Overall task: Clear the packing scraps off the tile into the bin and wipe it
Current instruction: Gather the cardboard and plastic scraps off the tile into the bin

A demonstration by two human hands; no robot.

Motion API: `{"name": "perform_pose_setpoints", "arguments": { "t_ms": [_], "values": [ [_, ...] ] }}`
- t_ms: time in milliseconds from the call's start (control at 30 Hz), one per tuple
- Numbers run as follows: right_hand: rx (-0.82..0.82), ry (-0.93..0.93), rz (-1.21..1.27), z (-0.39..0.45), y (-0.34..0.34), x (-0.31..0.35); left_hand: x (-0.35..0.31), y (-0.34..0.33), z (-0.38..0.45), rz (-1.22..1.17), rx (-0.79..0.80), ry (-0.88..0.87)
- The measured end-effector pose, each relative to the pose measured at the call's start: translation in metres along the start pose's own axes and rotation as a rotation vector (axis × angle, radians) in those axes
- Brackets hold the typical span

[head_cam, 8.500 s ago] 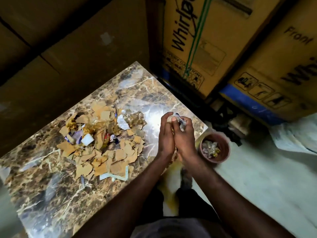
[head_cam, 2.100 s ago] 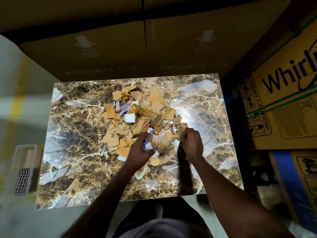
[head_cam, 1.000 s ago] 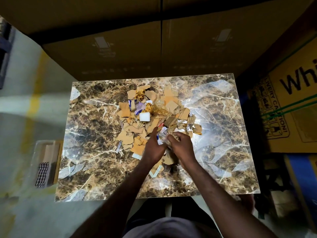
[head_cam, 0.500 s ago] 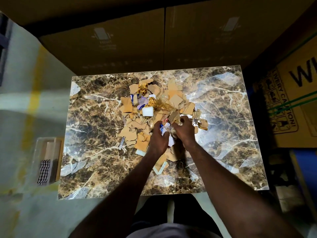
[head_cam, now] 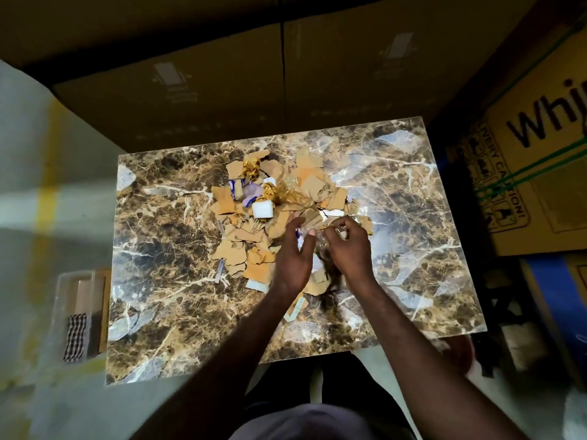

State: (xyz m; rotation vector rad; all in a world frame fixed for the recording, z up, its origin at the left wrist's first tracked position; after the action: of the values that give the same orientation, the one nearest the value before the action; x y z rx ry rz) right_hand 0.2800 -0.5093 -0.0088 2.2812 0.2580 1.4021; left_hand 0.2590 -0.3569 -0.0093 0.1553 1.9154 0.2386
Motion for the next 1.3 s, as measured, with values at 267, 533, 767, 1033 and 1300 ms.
{"name": "perform_pose_setpoints", "arguments": {
  "t_ms": [267, 533, 767, 1033, 1300],
  "values": [
    [-0.159, -0.013, 0.22, -0.054, 0.089, -0.026, -0.034, -0.083, -0.033, 0.017, 0.123, -0.158],
    [-0.241, -0.069, 0.219, -0.108, 0.201, -0.121, -0.025, -0.219, -0.104, 0.016, 0.274, -0.057],
    [-0.46, -0.305, 0.385, -0.147, 0.308, -0.297, 0.026, -0.377, -0.19, 0.063, 0.51, -0.015],
    [-0.493, -0.628, 0.637, -0.138, 0.344, -0.493, 0.162, -0.518, -0.21, 0.314, 0.728, 0.036],
    [-0.461, -0.849, 0.819, -0.077, 0.288, -0.674, 0.317, -0.61, -0.167, 0.552, 0.812, 0.115]
  ]
}}
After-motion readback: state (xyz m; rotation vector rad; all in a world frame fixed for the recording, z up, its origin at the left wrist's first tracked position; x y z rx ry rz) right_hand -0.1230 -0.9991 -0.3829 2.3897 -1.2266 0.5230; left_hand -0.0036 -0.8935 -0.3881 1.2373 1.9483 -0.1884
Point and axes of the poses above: each hand's wrist, its own z-axis towards the middle knuckle, its own y-axis out of the back of the hand, x = y × z, the point moved 6 cm from there along z, towards the middle knuckle, and after that the axes turned 5 degrees about -z, right-handed, at the moved point
